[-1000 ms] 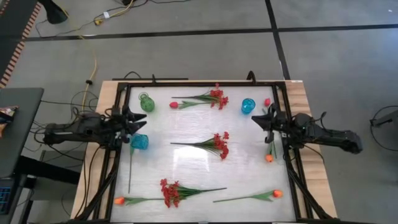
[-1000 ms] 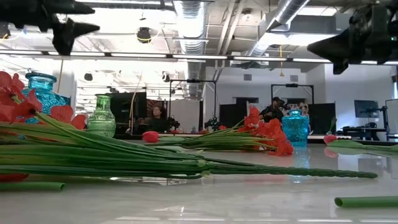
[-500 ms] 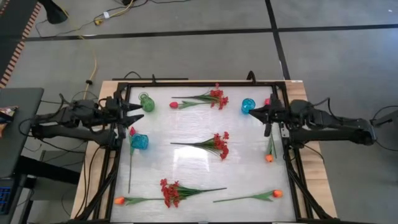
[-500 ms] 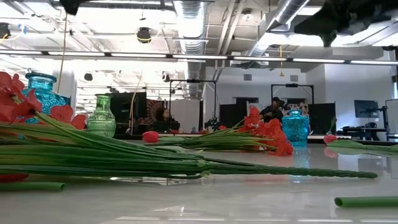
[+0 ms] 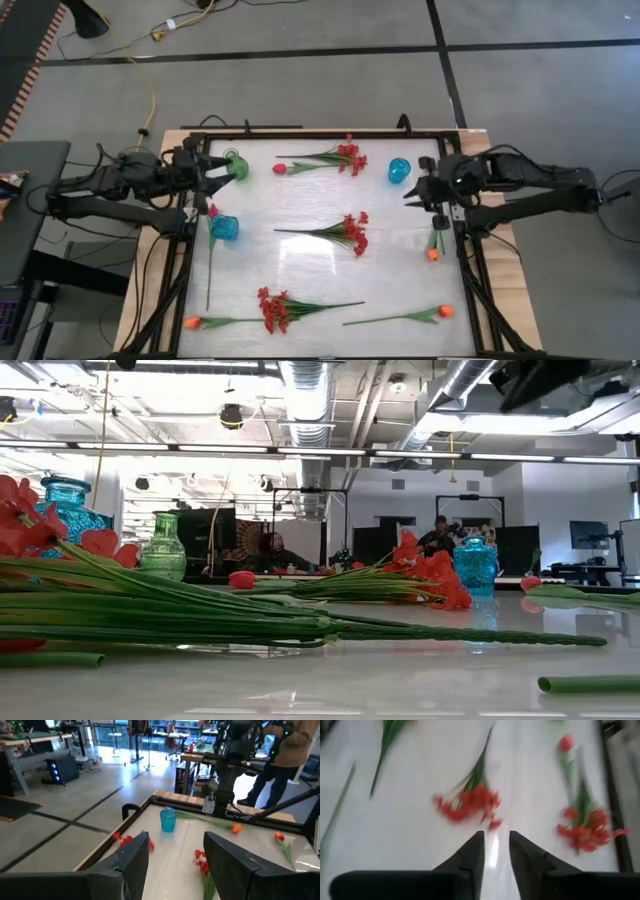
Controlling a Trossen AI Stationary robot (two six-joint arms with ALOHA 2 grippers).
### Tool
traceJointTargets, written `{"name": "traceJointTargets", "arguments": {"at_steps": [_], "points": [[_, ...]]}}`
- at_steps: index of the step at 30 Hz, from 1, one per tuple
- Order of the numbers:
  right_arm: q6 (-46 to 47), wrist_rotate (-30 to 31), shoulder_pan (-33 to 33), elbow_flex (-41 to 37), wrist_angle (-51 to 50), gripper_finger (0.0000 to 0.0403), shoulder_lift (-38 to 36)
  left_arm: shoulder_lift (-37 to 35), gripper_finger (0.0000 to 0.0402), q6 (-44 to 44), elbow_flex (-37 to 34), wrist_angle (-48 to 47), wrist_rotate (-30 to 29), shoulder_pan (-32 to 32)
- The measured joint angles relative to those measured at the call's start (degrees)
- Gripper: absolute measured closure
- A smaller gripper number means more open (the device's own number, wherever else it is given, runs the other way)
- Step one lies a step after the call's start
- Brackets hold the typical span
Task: Sort flowers into vase by color
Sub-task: Put the bottom right orange tulip into the right blue vase
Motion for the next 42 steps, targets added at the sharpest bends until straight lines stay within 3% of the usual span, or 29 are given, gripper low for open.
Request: {"name": "traceJointTargets", "arguments": {"at_steps": [10,19,25,32,36,42], "points": [[-4.61,-0.40,10.82,2.82,-7.52,0.0202,13.63,3.91,0.0223,-1.76,-0.02,0.44,0.58,0.00],[10.90,-0.34,23.86,7.61,-6.69,0.0192,24.77,4.40,0.0223,-0.74,-0.02,0.40,2.01,0.00],[34.64,-0.36,29.00,11.63,-5.21,0.0192,31.15,4.42,0.0223,1.39,-0.02,0.42,3.56,-0.02],[84.62,-7.30,29.87,13.94,-1.36,0.0192,35.95,4.42,0.0223,1.35,-0.02,0.44,3.54,0.00],[110.95,-7.81,32.00,13.92,2.43,0.0192,37.95,4.42,0.0223,1.35,-0.02,0.44,3.54,0.00],[129.06,-7.64,36.45,13.92,7.50,0.0192,42.20,4.38,0.0223,2.43,-0.02,0.29,3.52,0.00]]}}
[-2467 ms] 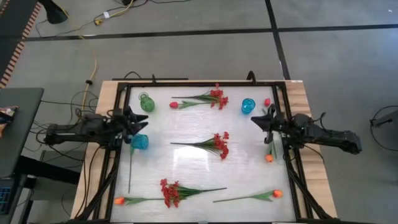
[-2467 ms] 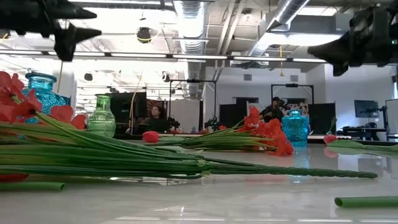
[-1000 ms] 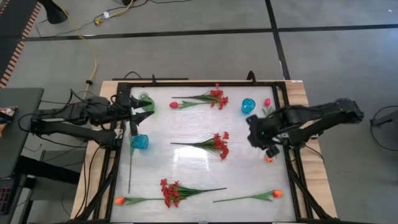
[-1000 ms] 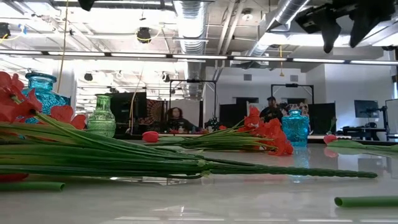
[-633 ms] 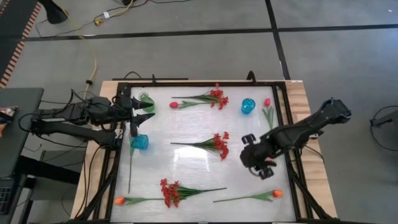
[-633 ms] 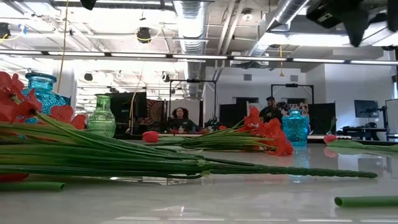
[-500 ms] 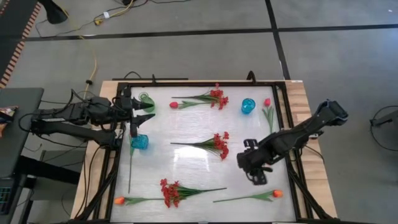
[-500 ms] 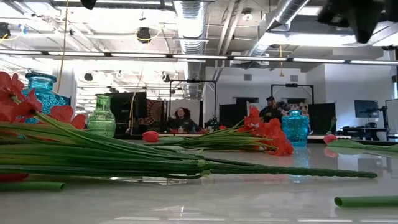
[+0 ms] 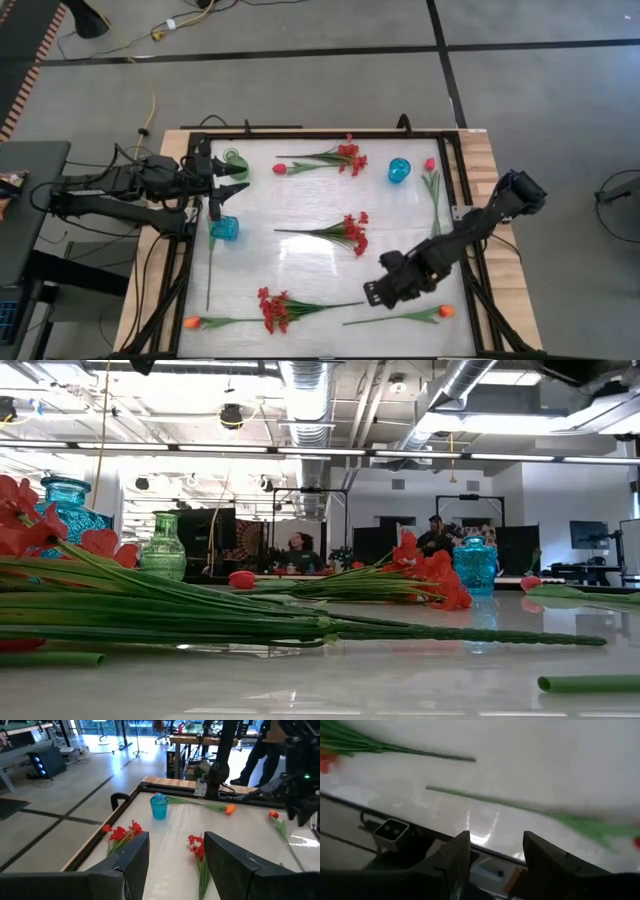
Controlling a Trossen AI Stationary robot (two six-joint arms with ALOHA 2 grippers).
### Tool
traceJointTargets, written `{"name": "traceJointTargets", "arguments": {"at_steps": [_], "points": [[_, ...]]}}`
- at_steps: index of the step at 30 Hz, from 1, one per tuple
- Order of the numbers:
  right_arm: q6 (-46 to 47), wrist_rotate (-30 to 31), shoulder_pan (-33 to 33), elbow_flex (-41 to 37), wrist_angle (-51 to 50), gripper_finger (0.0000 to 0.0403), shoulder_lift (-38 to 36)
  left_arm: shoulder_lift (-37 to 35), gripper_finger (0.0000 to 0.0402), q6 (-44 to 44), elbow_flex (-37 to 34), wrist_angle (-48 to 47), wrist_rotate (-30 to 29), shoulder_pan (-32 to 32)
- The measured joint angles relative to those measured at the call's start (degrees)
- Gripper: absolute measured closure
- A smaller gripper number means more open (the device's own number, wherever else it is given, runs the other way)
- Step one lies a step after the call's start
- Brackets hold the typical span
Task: Sort flowers into vase by color
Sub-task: Put the bottom right orange tulip into the right blue vase
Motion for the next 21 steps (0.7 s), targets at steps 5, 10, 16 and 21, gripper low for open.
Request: {"name": "traceJointTargets", "arguments": {"at_steps": [5,10,16,21], "points": [[-11.84,-0.04,2.97,-0.02,2.22,0.0192,2.38,0.01,0.0223,2.54,0.00,-0.15,-0.01,0.00],[-34.45,0.43,4.07,-0.02,1.56,0.0192,4.93,0.04,0.0223,4.09,0.00,-0.15,-0.36,0.00],[-52.27,-1.00,5.17,-0.04,2.26,0.0192,9.48,0.04,0.0223,3.01,0.00,-0.19,-0.49,0.00],[-58.20,-2.70,6.06,-0.04,0.86,0.0192,12.13,0.04,0.0223,2.41,0.00,-0.24,-0.60,0.00]]}}
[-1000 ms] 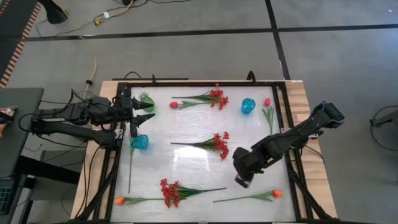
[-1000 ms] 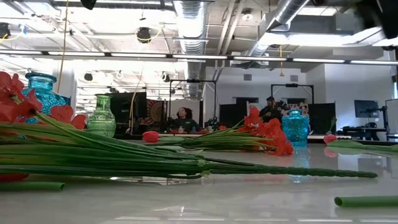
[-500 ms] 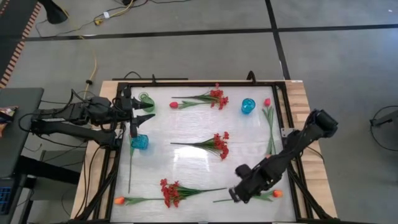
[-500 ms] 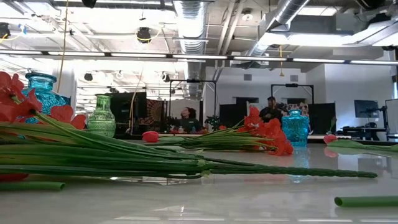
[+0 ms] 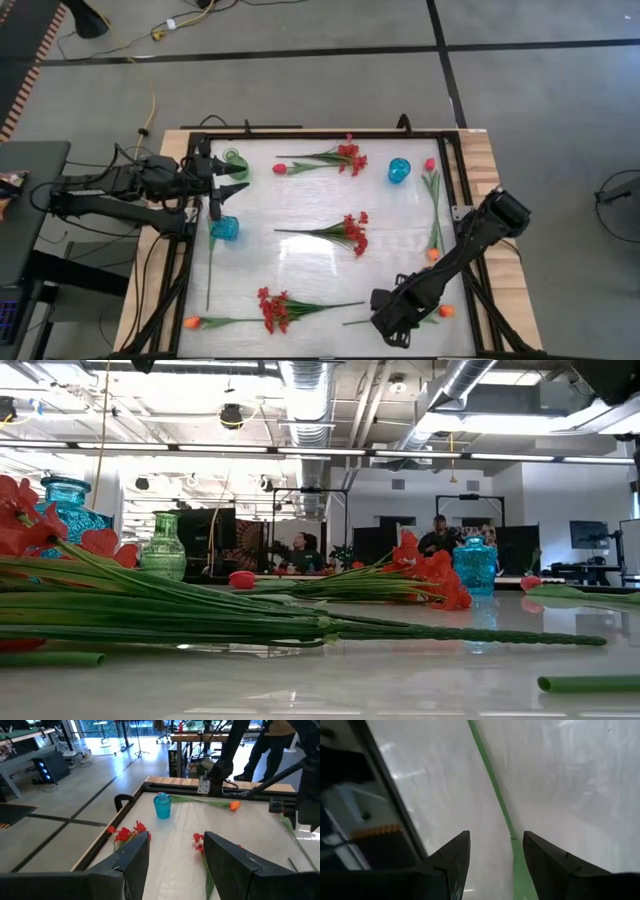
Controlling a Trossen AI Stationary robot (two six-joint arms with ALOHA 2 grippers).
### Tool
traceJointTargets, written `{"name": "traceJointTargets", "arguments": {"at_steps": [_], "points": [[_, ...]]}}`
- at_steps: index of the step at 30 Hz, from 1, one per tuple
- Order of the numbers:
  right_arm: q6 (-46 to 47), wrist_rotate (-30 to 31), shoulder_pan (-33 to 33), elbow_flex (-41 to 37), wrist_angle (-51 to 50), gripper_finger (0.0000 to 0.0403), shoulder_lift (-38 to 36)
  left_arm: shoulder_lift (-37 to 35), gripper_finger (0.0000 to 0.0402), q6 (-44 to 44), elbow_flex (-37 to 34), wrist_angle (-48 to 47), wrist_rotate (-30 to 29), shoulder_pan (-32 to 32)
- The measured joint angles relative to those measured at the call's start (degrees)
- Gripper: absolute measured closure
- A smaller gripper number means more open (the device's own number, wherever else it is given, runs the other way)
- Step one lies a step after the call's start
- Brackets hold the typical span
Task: Sort flowers into vase by color
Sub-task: Put the bottom right orange tulip into the right blue vase
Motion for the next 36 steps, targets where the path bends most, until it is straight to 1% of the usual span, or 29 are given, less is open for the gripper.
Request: {"name": "traceJointTargets", "arguments": {"at_steps": [5,9,18,21,23,25,32,34,36], "points": [[-5.18,-0.07,0.65,-0.02,-1.22,0.0192,1.94,0.00,0.0223,-1.92,0.00,-0.02,-1.89,0.00],[-7.69,0.07,1.24,-0.13,-1.56,0.0192,3.56,0.00,0.0223,-2.05,0.00,-0.02,-2.11,0.00],[-9.42,1.33,1.60,0.02,-1.53,0.0192,7.42,-0.01,0.0223,-2.16,0.00,-0.02,-2.47,0.00],[-9.59,1.43,1.34,0.09,-1.29,0.0200,7.82,0.00,0.0223,-1.95,0.00,0.00,-2.48,0.00],[-9.52,1.33,1.02,0.01,-0.98,0.0217,7.77,-0.02,0.0223,-1.92,0.00,-0.02,-2.52,0.00],[-9.45,1.27,0.75,-0.09,-0.73,0.0246,7.77,-0.01,0.0223,-1.90,0.00,-0.02,-2.51,0.00],[-9.54,0.13,-0.31,-0.09,0.57,0.0378,7.79,0.00,0.0223,-1.53,0.00,-0.36,-2.52,0.00],[-9.89,-1.12,-0.62,-0.11,0.67,0.0388,7.48,-0.01,0.0223,-1.11,0.00,-0.46,-2.52,0.00],[-9.91,-2.81,-0.83,-0.21,0.69,0.0380,6.96,0.00,0.0223,-1.08,0.00,-0.48,-2.51,0.00]]}}
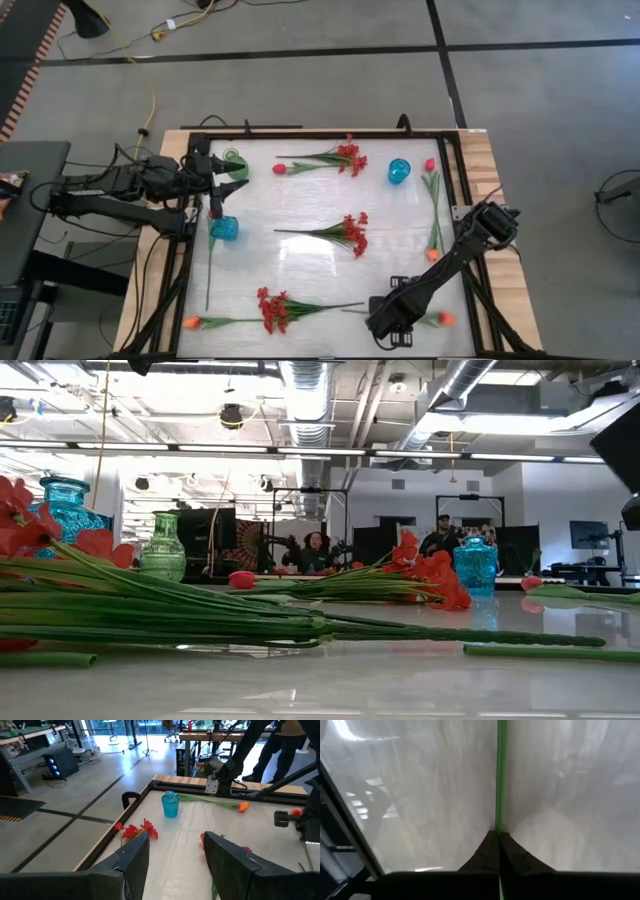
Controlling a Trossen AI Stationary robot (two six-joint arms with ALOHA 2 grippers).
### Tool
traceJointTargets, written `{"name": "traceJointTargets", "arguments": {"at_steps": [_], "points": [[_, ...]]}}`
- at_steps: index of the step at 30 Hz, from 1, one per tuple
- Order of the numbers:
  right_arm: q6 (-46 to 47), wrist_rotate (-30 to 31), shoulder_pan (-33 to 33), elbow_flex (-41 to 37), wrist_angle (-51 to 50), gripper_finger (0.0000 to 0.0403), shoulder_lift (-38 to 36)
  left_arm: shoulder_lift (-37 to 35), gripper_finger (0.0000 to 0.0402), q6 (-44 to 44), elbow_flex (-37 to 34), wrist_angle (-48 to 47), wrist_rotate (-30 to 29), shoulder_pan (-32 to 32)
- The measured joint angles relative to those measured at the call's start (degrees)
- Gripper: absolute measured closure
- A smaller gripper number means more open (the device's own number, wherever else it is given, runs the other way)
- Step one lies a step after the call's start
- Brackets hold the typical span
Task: Sort flowers into vase by color
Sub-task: Put the bottom right orange tulip into the right blue vase
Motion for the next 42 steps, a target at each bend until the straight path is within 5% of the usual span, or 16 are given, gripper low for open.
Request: {"name": "traceJointTargets", "arguments": {"at_steps": [8,16,22,36,42], "points": [[0.91,-5.88,-0.38,0.02,0.99,0.0384,-6.65,-0.02,0.0223,0.45,0.00,0.00,-0.02,0.00],[14.34,1.15,-6.79,0.04,0.76,0.0383,-11.85,-0.02,0.0223,0.47,0.00,0.00,-0.44,0.00],[21.82,-1.56,-14.56,0.06,0.52,0.0383,-12.45,-0.02,0.0223,0.16,0.00,0.00,-0.44,0.00],[15.56,-0.54,-19.60,-8.26,6.71,0.0380,-12.47,-0.02,0.0223,-0.84,0.00,0.03,-0.44,0.00],[9.40,-0.18,-19.87,-8.77,8.58,0.0342,-12.50,-0.02,0.0223,-0.87,0.00,0.04,-0.44,0.00]]}}
